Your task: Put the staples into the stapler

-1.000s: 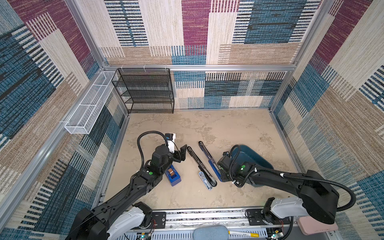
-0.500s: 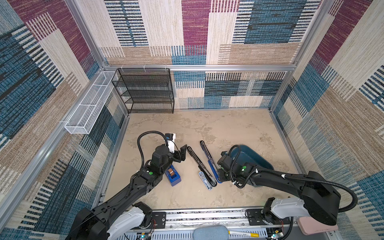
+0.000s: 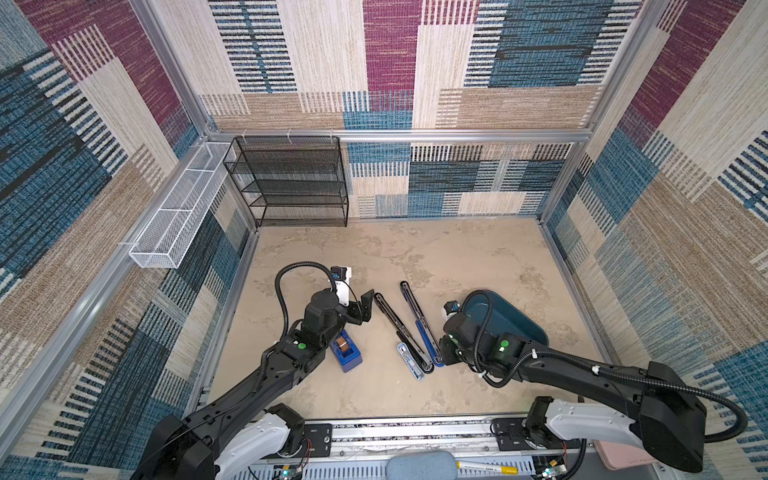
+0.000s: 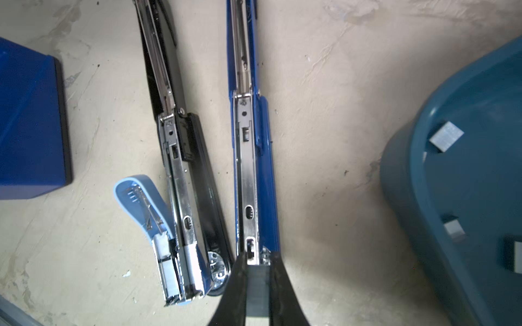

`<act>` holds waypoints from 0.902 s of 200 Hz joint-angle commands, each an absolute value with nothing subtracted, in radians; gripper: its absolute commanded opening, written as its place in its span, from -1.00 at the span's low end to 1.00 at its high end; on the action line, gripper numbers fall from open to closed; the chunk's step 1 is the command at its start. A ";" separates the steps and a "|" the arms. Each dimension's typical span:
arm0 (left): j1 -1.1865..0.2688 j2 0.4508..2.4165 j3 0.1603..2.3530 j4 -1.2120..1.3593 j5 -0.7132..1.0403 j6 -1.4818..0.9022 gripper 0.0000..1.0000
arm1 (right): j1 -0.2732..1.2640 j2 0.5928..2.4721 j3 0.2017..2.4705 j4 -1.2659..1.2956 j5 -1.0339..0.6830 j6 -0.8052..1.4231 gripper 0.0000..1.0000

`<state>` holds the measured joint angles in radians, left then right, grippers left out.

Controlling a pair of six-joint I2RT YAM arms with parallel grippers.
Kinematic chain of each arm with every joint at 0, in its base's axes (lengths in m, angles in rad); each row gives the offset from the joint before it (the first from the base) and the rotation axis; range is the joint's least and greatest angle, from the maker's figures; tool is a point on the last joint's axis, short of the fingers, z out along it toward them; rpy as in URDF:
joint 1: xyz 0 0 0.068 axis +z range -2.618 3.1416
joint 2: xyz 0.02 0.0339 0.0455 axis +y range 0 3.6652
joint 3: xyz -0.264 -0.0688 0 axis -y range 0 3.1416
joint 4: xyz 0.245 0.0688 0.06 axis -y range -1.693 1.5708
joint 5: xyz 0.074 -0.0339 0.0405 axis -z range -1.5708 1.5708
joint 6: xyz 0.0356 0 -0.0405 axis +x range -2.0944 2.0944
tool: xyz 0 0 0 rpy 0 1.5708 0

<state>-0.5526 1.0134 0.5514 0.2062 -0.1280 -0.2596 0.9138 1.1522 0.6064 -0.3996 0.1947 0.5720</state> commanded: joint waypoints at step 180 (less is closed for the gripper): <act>-0.552 1.037 0.562 0.239 -0.113 -0.286 0.71 | 0.980 1.146 0.493 -0.161 0.241 0.476 -0.76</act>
<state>-0.5526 1.0382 0.5526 0.2058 -0.1238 -0.2626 0.9741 1.1305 0.4839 -0.1997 0.2211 0.4816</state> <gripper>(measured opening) 0.855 0.145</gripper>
